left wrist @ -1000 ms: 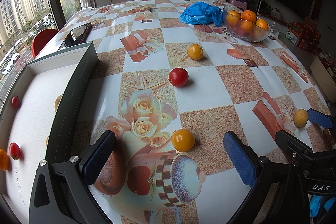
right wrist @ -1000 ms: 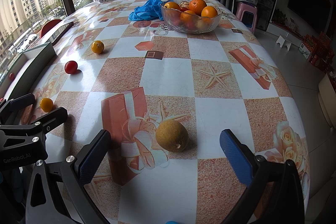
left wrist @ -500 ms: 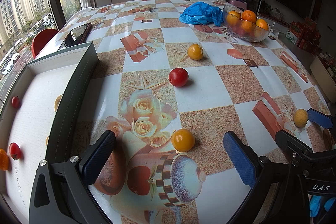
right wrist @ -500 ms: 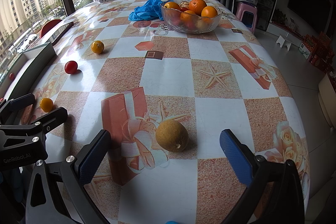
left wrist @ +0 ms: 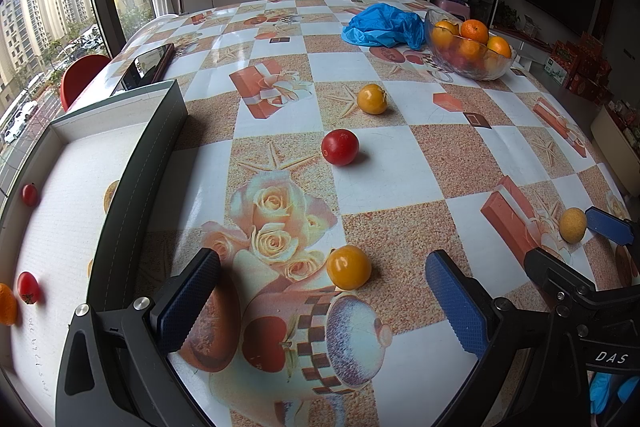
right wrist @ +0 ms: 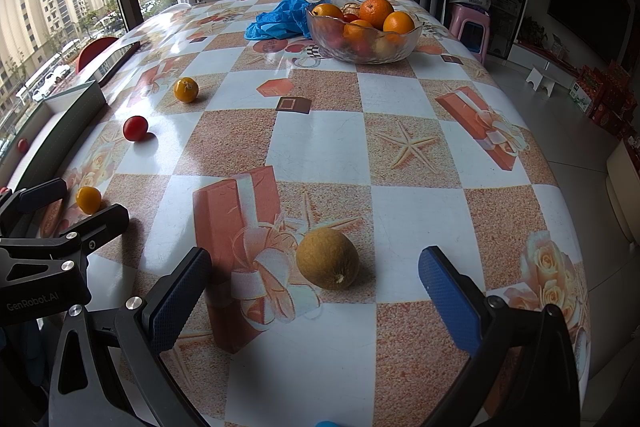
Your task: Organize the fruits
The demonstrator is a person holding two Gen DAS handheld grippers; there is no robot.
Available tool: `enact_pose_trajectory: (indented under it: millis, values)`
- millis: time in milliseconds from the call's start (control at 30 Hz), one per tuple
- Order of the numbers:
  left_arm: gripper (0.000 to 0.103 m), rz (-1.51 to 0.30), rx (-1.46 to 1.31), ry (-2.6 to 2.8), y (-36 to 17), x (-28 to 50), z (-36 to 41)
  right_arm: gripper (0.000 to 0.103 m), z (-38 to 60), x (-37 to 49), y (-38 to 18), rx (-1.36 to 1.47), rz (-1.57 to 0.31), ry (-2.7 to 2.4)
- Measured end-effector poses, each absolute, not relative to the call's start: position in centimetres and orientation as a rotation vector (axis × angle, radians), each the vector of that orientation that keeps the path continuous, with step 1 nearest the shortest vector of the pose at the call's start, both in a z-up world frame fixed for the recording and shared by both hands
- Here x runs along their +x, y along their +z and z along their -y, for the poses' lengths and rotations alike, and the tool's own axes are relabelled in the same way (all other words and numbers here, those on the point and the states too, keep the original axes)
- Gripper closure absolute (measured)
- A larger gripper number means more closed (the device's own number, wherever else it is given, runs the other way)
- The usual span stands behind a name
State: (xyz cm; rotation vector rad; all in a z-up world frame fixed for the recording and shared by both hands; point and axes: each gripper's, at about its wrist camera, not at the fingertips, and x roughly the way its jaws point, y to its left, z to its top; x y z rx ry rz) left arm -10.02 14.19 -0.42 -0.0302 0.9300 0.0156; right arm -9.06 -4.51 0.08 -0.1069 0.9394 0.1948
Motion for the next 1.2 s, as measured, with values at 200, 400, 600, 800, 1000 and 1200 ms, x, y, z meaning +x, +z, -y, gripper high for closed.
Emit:
enact_pose_trajectory:
  millis: [200, 400, 600, 800, 1000, 1200]
  values:
    - [0.000, -0.930, -0.030, 0.015, -0.4, -10.0, -14.2, 0.000, 4.5, -9.1, 0.1, -0.107, -0.940, 0.195]
    - [0.000, -0.930, -0.030, 0.015, -0.4, -10.0, -14.2, 0.000, 4.5, -9.0, 0.1, -0.107, -0.940, 0.195]
    - [0.000, -0.930, -0.030, 0.015, -0.4, -10.0, -14.2, 0.000, 4.5, -9.0, 0.1, -0.108, -0.941, 0.194]
    - [0.000, -0.931, -0.026, 0.032, -0.4, -10.2, -14.1, 0.005, 4.6, -9.5, 0.3, -0.102, -0.937, 0.192]
    - [0.035, -0.912, -0.027, 0.010, 0.3, -11.1, -13.3, 0.056, 4.8, -10.5, 1.1, -0.089, -0.899, 0.230]
    - [0.083, -0.927, -0.102, -0.069, 1.0, -11.4, -13.5, 0.073, 6.5, -11.0, 2.0, 0.084, -0.894, 0.302]
